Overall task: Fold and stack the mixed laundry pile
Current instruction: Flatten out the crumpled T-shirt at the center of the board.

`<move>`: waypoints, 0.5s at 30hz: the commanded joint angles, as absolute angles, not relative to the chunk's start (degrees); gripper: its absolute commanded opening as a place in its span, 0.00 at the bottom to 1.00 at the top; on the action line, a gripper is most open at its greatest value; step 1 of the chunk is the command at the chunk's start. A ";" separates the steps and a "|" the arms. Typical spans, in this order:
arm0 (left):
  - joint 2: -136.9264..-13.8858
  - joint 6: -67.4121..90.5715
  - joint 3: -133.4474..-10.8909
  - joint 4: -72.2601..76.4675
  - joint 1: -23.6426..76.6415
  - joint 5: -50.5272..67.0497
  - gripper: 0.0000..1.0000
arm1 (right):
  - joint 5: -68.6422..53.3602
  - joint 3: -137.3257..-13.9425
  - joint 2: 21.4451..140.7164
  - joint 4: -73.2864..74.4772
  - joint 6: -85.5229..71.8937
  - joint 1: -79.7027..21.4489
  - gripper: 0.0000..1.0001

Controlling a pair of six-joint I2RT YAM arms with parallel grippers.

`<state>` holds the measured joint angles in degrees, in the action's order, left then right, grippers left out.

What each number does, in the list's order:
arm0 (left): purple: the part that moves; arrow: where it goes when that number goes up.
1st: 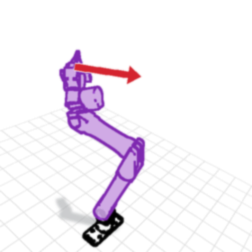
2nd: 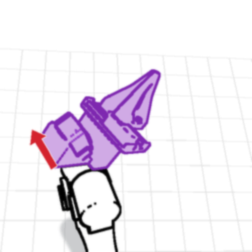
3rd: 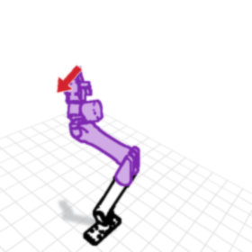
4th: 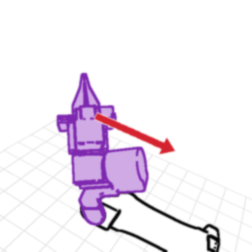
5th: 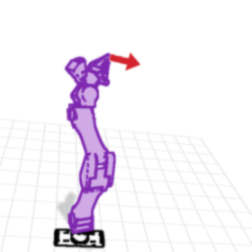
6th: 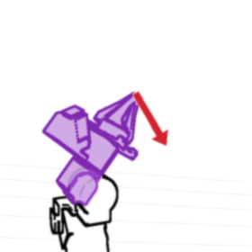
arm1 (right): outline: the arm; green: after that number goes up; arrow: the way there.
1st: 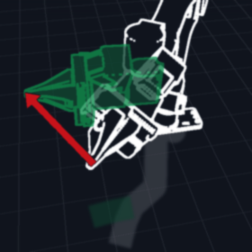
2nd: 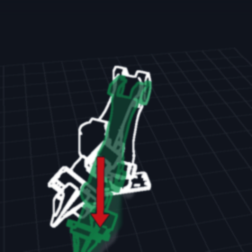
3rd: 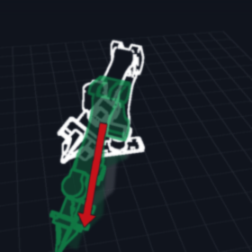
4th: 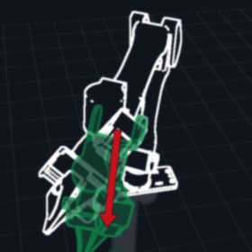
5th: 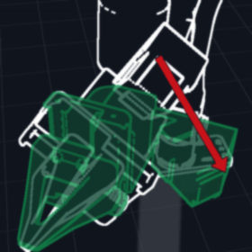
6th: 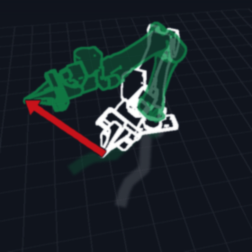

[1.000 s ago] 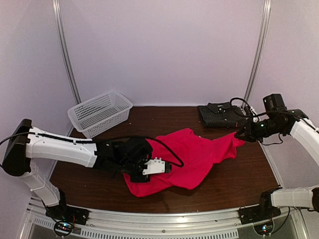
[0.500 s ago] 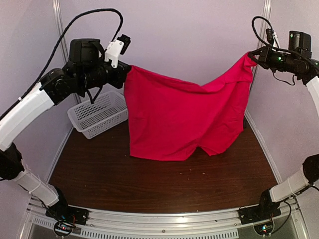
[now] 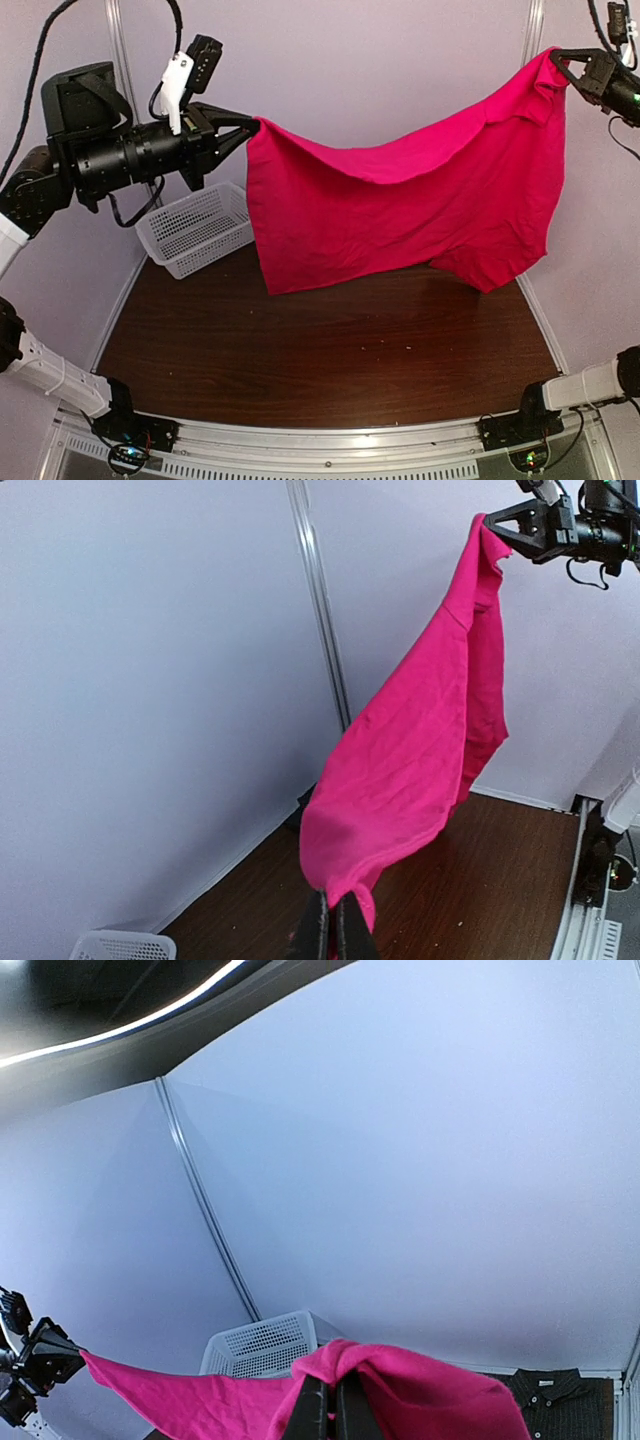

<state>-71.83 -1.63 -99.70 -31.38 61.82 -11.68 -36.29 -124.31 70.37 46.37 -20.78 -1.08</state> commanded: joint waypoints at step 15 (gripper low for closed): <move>-65.94 -0.72 -102.16 -28.27 70.69 -43.58 0.00 | -33.76 -128.63 68.15 48.37 -19.90 -0.71 0.00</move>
<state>-64.71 -0.89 -100.33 -30.52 71.35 -28.95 -37.58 -133.16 61.98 48.31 -19.64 -1.08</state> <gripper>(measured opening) 0.025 0.023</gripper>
